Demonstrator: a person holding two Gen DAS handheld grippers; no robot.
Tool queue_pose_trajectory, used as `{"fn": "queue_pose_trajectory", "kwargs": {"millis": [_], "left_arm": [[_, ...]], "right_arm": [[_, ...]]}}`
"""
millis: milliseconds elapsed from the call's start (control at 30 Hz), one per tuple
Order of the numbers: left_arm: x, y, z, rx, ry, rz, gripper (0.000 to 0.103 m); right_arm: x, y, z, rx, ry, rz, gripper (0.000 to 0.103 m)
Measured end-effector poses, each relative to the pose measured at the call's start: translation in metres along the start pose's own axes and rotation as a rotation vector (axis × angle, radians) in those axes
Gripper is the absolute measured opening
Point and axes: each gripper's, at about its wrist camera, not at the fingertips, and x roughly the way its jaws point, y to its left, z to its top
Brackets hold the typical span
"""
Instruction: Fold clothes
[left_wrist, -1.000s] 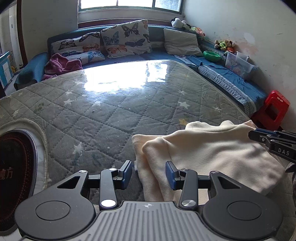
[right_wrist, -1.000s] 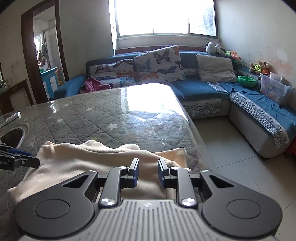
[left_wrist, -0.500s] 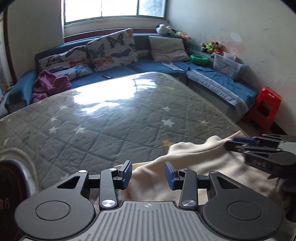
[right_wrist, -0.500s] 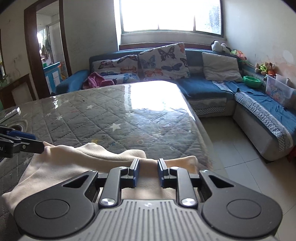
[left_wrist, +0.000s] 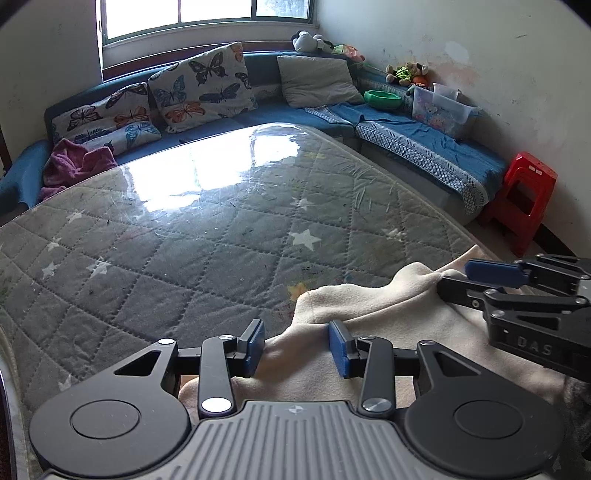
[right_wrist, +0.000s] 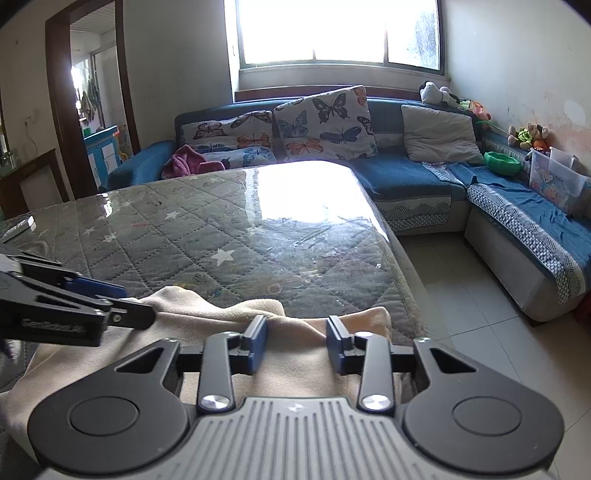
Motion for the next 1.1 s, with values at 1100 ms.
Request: {"fn": "queue_pose_trajectory", "kwargs": {"millis": [1100], "left_arm": [[-0.004, 0.000, -0.001, -0.042, -0.016, 0.023, 0.044]], "right_arm": [[-0.096, 0.046, -0.072, -0.184, -0.003, 0.088, 0.043]]}}
